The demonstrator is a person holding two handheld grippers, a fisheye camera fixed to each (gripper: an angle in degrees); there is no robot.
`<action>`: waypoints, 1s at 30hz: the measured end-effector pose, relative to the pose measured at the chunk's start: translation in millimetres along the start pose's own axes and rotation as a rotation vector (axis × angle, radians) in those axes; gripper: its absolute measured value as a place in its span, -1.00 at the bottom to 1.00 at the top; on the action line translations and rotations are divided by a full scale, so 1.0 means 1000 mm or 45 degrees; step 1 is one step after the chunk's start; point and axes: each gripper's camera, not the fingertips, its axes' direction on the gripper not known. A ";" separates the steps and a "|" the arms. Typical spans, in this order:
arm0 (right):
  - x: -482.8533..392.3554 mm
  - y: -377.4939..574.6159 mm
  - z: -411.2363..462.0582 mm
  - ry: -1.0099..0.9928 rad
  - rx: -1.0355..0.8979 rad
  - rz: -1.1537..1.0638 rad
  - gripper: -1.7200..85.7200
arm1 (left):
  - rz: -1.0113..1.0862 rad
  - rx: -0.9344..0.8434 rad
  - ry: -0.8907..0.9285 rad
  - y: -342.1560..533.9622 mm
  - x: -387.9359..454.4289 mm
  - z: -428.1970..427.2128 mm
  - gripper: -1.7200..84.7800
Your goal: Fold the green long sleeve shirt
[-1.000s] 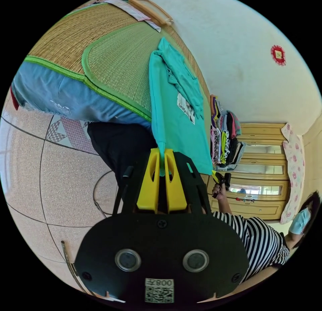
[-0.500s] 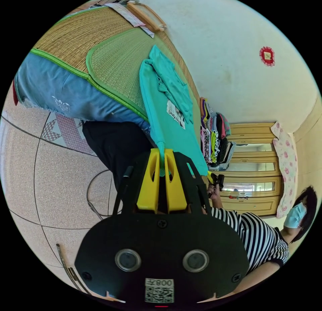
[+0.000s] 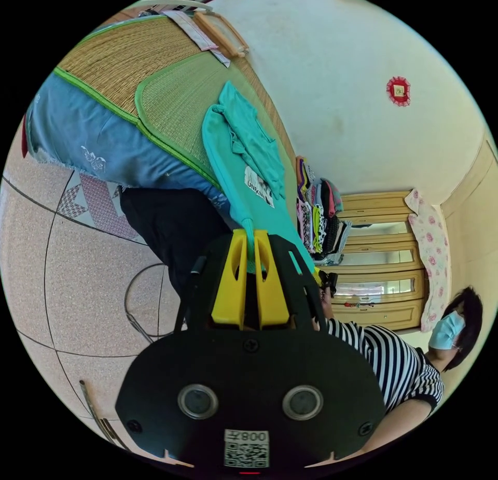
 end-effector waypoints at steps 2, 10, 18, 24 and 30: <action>0.002 0.002 -0.009 -0.004 0.002 -0.009 -0.94 | 0.000 0.006 0.013 0.010 -0.004 -0.005 -0.91; 0.005 0.017 -0.044 -0.021 0.021 -0.053 -0.94 | 0.000 0.038 0.069 0.041 -0.016 -0.022 -0.91; 0.020 0.025 -0.065 -0.021 0.022 -0.050 -0.94 | -0.005 0.042 0.099 0.058 -0.028 -0.027 -0.90; 0.025 0.037 -0.080 -0.022 0.017 -0.050 -0.94 | -0.004 0.057 0.131 0.072 -0.032 -0.039 -0.91; 0.031 0.050 -0.091 -0.054 0.011 -0.045 -0.94 | -0.025 0.069 0.158 0.084 -0.040 -0.049 -0.91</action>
